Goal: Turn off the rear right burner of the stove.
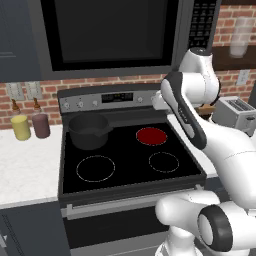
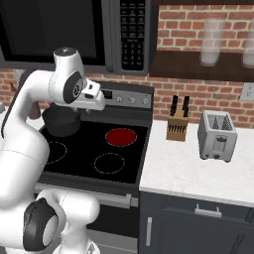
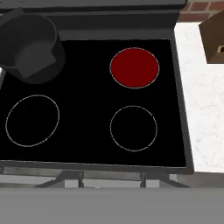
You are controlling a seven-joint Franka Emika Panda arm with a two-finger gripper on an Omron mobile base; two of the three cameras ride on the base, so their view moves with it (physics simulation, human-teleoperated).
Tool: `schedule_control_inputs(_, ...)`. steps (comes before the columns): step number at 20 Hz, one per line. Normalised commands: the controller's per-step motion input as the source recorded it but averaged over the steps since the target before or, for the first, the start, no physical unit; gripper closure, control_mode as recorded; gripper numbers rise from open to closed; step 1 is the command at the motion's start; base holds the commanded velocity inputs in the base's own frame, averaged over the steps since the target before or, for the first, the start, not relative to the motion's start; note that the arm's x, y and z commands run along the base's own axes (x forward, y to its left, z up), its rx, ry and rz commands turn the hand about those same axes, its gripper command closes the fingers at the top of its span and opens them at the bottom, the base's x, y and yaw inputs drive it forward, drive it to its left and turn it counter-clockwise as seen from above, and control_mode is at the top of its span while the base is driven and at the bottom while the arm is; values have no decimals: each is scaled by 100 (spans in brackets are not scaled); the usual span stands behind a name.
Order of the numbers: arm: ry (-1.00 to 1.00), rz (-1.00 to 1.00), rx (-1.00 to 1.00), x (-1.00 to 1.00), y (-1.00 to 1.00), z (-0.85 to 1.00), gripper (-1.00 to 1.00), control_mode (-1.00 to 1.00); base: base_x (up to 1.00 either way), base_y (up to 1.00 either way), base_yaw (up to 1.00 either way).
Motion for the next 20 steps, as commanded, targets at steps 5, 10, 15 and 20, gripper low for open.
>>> schedule_control_inputs(5, 0, 0, 0, -38, -8, -17, -100, -100, 0, 0, 0)
schedule_control_inputs(10, -9, 0, -2, -62, -29, -58, -100, -100, 0, 0, 0)
schedule_control_inputs(15, -38, 3, -8, -48, -28, -48, -100, -100, 0, 0, 0)
schedule_control_inputs(20, -45, 6, -10, -8, -24, -34, -100, -100, 0, 0, 0)
